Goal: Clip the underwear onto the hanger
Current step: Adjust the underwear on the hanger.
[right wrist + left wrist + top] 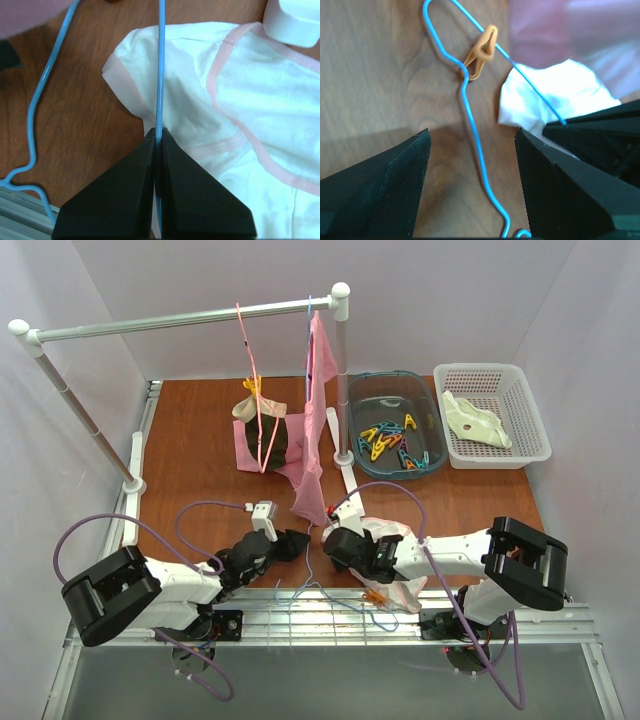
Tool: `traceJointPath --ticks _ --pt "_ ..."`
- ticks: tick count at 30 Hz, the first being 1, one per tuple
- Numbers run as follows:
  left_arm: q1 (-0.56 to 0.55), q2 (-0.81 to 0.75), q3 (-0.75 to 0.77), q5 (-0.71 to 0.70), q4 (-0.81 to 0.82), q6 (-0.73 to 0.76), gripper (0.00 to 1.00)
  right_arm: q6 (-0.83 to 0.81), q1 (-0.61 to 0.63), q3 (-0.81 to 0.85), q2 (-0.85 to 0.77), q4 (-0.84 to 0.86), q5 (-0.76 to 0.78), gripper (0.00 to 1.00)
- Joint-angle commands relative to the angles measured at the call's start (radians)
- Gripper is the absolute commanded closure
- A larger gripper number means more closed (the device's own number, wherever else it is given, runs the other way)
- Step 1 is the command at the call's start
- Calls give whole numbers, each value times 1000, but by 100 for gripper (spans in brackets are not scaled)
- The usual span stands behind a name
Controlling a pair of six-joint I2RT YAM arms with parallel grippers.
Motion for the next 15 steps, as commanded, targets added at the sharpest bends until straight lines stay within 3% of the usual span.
traceJointPath --ticks 1,7,12,13,14,15 --pt "-4 33 56 -16 4 26 38 198 30 36 1 -124 22 99" --pt "-4 84 69 1 49 27 38 331 113 47 57 -118 -7 99" --pt "-4 89 76 -5 49 32 38 313 174 63 117 -50 -93 99" --pt "-4 87 76 -3 39 34 38 289 179 71 119 -49 -96 96" --pt "-4 84 76 -8 35 35 37 270 184 79 119 -56 -88 79" --pt "-4 75 73 -19 21 37 37 252 184 86 107 -75 -76 71"
